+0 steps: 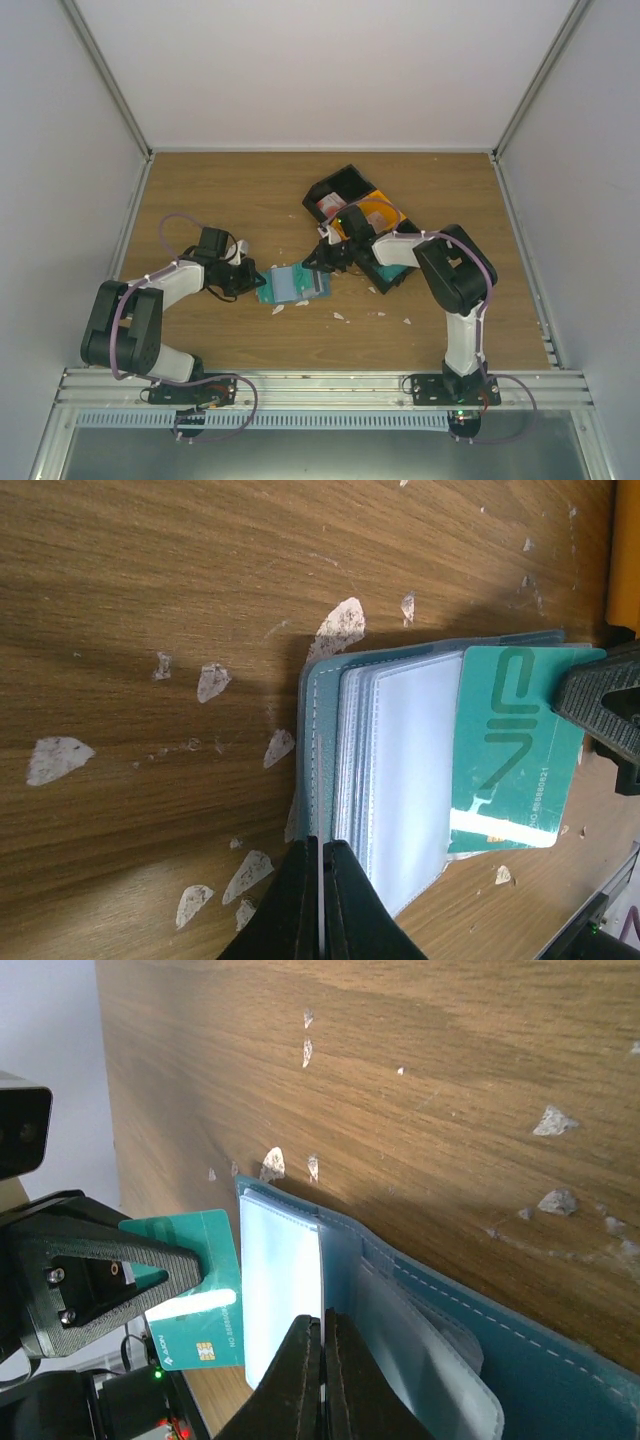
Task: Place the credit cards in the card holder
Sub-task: Insert the credit card into the card holder.
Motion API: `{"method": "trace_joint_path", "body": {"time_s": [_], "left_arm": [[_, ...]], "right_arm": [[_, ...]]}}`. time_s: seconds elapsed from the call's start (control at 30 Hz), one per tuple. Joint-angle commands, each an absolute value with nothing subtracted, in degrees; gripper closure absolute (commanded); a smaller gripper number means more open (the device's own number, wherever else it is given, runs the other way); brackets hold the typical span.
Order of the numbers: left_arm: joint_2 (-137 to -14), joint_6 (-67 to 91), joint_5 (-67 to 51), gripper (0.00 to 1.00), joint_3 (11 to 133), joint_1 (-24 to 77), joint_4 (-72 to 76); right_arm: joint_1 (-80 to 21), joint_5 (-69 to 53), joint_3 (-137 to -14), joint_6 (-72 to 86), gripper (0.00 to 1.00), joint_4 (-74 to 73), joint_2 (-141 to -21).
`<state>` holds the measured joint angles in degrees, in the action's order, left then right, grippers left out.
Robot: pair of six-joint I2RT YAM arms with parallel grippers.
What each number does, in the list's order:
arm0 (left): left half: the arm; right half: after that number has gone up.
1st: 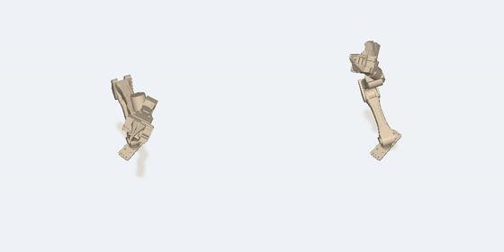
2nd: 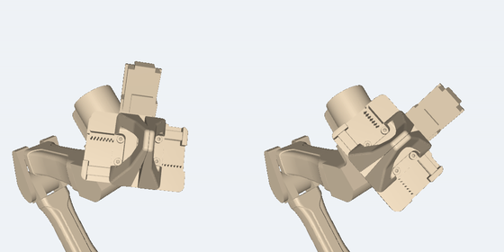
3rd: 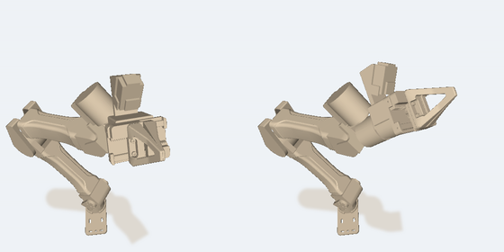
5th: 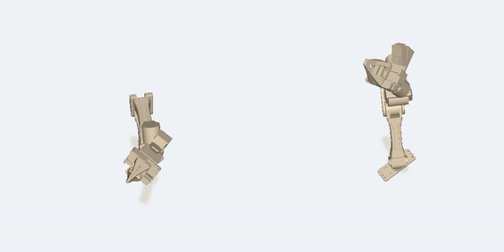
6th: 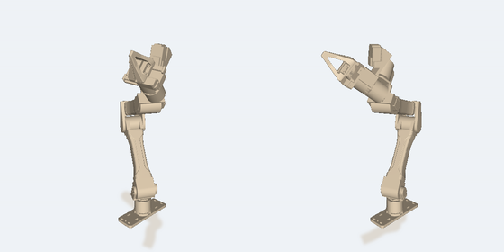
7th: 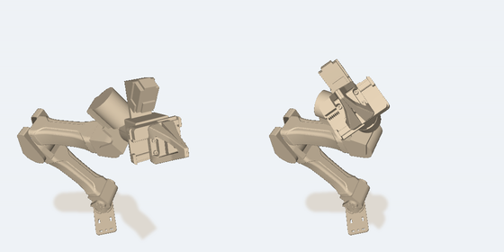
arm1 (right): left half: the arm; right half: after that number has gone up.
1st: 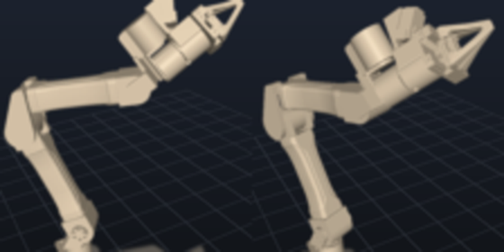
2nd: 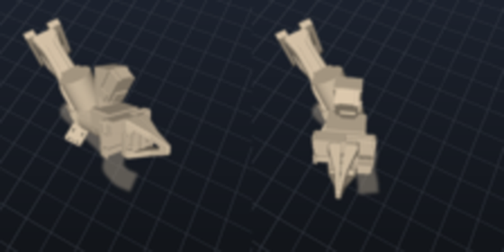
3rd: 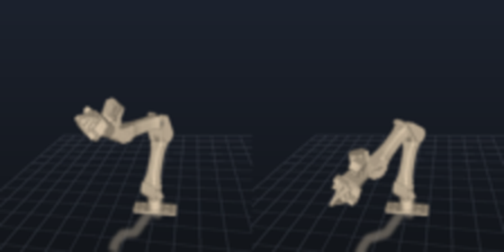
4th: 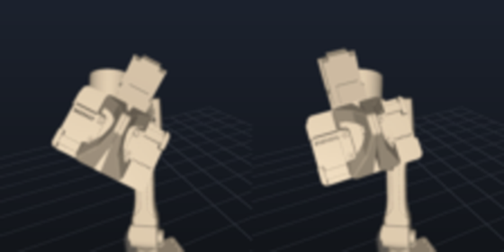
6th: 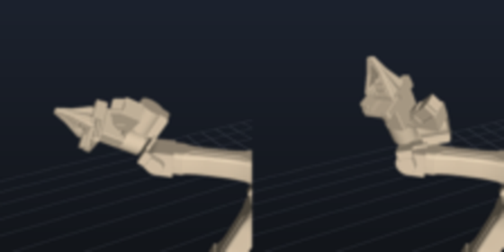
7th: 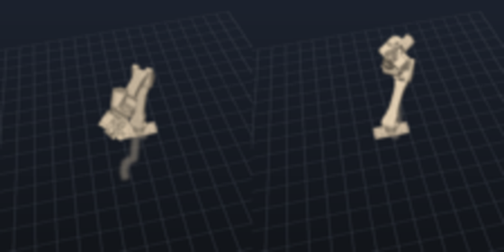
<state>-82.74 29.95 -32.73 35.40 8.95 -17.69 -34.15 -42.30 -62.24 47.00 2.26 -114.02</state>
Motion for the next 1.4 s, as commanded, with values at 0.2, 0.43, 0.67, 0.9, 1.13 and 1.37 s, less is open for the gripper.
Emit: {"method": "trace_joint_path", "body": {"time_s": [0.2, 0.43, 0.67, 0.9, 1.13, 1.37], "left_arm": [[-82.71, 30.08, -33.50, 1.00, 33.67, 8.66, -15.25], [-82.20, 30.47, -33.25, 1.00, 32.88, 8.64, -15.00], [-81.95, 30.67, -33.60, 1.00, 32.83, 8.69, -14.63], [-82.48, 30.41, -34.28, 1.00, 32.81, 8.68, -14.17], [-83.40, 30.23, -35.39, 1.00, 32.73, 8.70, -13.57], [-83.37, 30.30, -35.63, 1.00, 32.48, 8.65, -13.35]], "right_arm": [[-36.38, -42.16, -58.65, 52.30, 0.99, 8.34, -114.37], [-36.65, -36.05, -52.83, 58.51, 1.00, 11.04, -111.82], [-36.66, -32.71, -50.82, 59.41, 1.00, 10.58, -108.07], [-37.12, -38.30, -53.57, 59.37, 0.99, 13.05, -112.75], [-38.67, -42.00, -55.12, 59.62, 0.95, 16.39, -115.51], [-40.12, -41.79, -56.80, 59.02, 0.92, 18.25, -117.37]]}}
